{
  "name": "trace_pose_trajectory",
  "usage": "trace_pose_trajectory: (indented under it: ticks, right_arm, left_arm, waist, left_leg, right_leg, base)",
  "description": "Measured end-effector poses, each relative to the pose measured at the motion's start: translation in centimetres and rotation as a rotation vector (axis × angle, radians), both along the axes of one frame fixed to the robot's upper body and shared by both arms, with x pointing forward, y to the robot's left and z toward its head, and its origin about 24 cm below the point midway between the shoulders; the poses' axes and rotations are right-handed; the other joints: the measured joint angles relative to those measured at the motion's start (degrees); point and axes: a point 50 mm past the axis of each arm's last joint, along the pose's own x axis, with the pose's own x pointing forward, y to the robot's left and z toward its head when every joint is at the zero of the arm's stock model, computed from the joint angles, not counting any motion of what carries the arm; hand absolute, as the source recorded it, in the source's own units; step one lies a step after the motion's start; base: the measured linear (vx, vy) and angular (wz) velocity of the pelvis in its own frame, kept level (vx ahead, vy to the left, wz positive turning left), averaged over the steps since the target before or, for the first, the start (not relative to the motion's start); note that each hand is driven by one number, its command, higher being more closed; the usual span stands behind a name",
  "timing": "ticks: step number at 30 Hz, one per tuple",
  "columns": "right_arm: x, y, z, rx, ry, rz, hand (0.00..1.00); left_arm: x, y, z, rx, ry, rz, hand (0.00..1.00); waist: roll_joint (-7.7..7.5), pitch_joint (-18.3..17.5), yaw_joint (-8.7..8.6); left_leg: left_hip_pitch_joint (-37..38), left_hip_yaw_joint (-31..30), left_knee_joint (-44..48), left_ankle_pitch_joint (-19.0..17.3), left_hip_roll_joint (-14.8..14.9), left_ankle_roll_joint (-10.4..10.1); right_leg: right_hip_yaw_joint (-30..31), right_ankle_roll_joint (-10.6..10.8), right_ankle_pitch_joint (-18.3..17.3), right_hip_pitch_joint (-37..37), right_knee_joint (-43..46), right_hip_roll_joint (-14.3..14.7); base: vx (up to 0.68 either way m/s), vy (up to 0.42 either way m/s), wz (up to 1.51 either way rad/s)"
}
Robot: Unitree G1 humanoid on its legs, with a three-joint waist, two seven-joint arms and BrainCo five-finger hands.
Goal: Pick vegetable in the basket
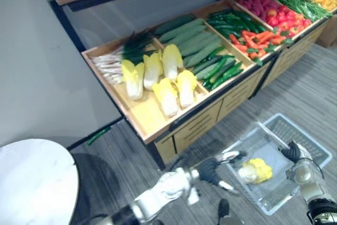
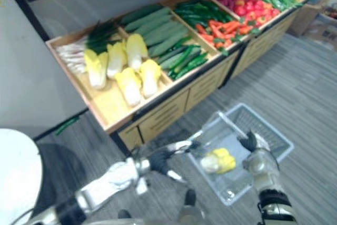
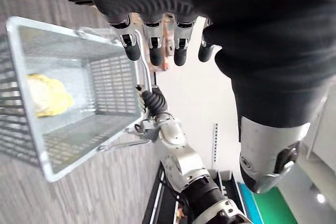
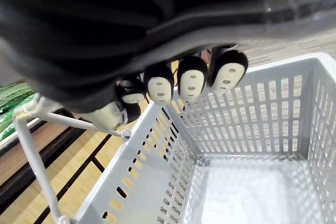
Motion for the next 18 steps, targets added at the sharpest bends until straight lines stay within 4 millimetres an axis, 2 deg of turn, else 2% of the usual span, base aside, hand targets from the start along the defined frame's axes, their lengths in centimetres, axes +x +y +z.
trace_pose_trajectory:
  ticks: [2, 5, 7, 8, 10, 11, 13, 15, 16, 18]
  right_arm:
    - [-0.9, -0.2, -0.7, 0.004, 0.036, -0.005, 1.00]
    - [-2.9, -0.8, -2.0, 0.004, 0.095, -0.032, 1.00]
    - [-5.0, -1.4, -3.1, 0.020, 0.136, -0.075, 1.00]
    - [-5.4, -1.5, -3.3, 0.026, 0.141, -0.088, 1.00]
    - [-6.7, -1.5, -4.0, 0.055, 0.149, -0.134, 1.00]
    - [-7.0, -1.4, -4.2, 0.066, 0.147, -0.144, 1.00]
    - [-7.5, -0.3, -5.1, 0.104, 0.159, -0.146, 1.00]
    - [-7.6, 0.6, -5.5, 0.131, 0.157, -0.142, 1.00]
    - [-7.8, 1.4, -6.0, 0.150, 0.161, -0.134, 1.00]
    - [-7.8, 2.1, -6.2, 0.171, 0.155, -0.127, 1.00]
  left_arm:
    - [-0.8, 3.3, 0.4, -0.029, 0.041, 0.083, 0.00]
    - [-1.0, 6.0, 0.1, -0.078, 0.030, 0.288, 0.00]
    - [-0.4, 9.7, -1.4, -0.065, 0.035, 0.591, 0.00]
    - [-0.2, 11.0, -1.9, -0.050, 0.039, 0.677, 0.00]
    - [-0.1, 16.5, -4.7, 0.037, 0.082, 1.077, 0.00]
    - [-0.4, 18.0, -5.3, 0.061, 0.096, 1.191, 0.00]
    - [-2.8, 23.5, -7.8, 0.222, 0.176, 1.603, 0.00]
    - [-5.0, 25.9, -9.4, 0.365, 0.252, 1.765, 0.00]
    - [-7.7, 27.5, -11.1, 0.486, 0.359, 1.895, 0.00]
    - [-10.1, 28.1, -12.5, 0.546, 0.489, 1.998, 0.00]
  waist:
    - [-0.35, -0.9, 0.50]
    - [-1.09, -2.9, 0.84]
    - [-1.40, -4.3, 1.76]
    - [-1.53, -4.3, 2.34]
    - [-1.89, -4.6, 3.90]
    - [-1.96, -4.7, 4.08]
    - [-2.41, -4.9, 4.46]
    - [-2.55, -5.0, 4.22]
    - [-2.62, -5.0, 4.22]
    - [-2.72, -5.1, 4.22]
  left_leg:
    - [-0.4, -0.4, 0.0, 0.0, -0.1, 0.0]
    - [-2.3, -3.3, 0.0, 0.4, -0.2, 0.0]
    - [-4.3, -6.5, 0.0, 1.1, -0.3, 0.2]
    - [-4.4, -7.1, 0.0, 1.2, -0.4, 0.2]
    - [-4.3, -9.1, 0.0, 1.3, -1.0, 0.2]
    - [-4.3, -9.4, 0.0, 1.3, -1.0, 0.2]
    - [-4.6, -10.4, 0.0, 1.2, -1.2, 0.2]
    - [-5.0, -11.0, 0.0, 1.2, -1.3, 0.2]
    - [-5.0, -11.1, 0.0, 1.2, -1.4, 0.4]
    - [-4.9, -11.0, 0.0, 1.0, -1.4, 0.6]
  right_leg:
    - [-0.7, 0.0, -0.4, 0.0, -0.1, -0.2]
    - [-3.3, 0.3, -1.2, 0.1, -0.3, -0.6]
    - [-6.5, 0.0, -1.5, 0.6, -0.5, -0.8]
    - [-7.2, -0.1, -1.5, 0.9, -0.7, -0.8]
    - [-9.2, -0.2, -1.6, 2.7, -1.6, -0.9]
    - [-9.6, -0.2, -1.6, 3.1, -1.8, -0.9]
    - [-10.9, -0.1, -1.8, 3.6, -2.2, -0.9]
    - [-11.5, -0.2, -1.8, 3.8, -2.2, -1.0]
    - [-11.7, -0.1, -1.9, 3.9, -2.2, -1.1]
    - [-11.7, 0.0, -2.0, 4.0, -2.2, -1.3]
  base:
    - [-0.02, -0.022, 0.13]
    - [0.02, -0.020, 0.46]
    - [0.04, -0.017, 0.71]
    - [0.02, 0.007, 0.55]
    - [0.01, 0.019, 0.41]
    - [0.01, 0.015, 0.32]
    - [0.02, 0.015, 0.25]
    - [0.04, 0.017, 0.16]
    - [0.06, 0.027, 0.09]
    - [0.06, 0.023, 0.02]
